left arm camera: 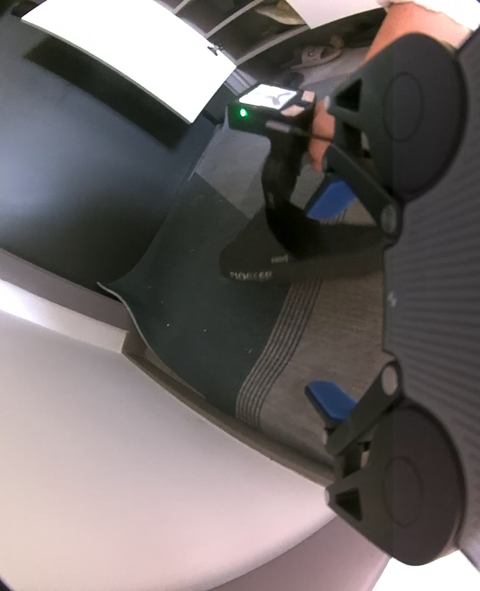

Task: Organize scattered shoes
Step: 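Lower the black slide with the right tool onto the mat, release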

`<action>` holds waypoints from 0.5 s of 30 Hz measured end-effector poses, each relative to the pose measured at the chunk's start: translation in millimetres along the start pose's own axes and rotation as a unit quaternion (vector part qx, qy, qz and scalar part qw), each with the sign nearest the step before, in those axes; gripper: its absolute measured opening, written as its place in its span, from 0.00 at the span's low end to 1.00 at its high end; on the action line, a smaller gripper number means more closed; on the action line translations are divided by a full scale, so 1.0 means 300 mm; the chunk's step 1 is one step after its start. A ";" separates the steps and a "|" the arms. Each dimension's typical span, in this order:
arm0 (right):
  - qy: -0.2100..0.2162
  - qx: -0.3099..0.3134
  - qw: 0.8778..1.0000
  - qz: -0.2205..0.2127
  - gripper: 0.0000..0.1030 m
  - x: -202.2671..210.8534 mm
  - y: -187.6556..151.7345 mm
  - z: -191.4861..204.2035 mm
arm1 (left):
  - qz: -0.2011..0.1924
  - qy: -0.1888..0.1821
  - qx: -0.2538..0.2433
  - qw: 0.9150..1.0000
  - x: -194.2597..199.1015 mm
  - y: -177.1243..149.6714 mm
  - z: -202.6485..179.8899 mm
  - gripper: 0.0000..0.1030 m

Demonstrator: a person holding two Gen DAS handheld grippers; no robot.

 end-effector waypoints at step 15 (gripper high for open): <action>-0.025 0.006 0.999 0.046 0.12 -0.074 -0.121 0.225 | 0.005 0.012 0.019 1.000 -0.013 0.015 0.049 0.93</action>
Point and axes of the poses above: each gripper's, at about its wrist camera, not at the fingertips, and x roughly against the way its jaws point, z to its left, y to its top, the point moved 2 cm from there along -x, roughly the way its jaws point, and after that the axes turned 3 degrees about -z, right-handed, at the moved point
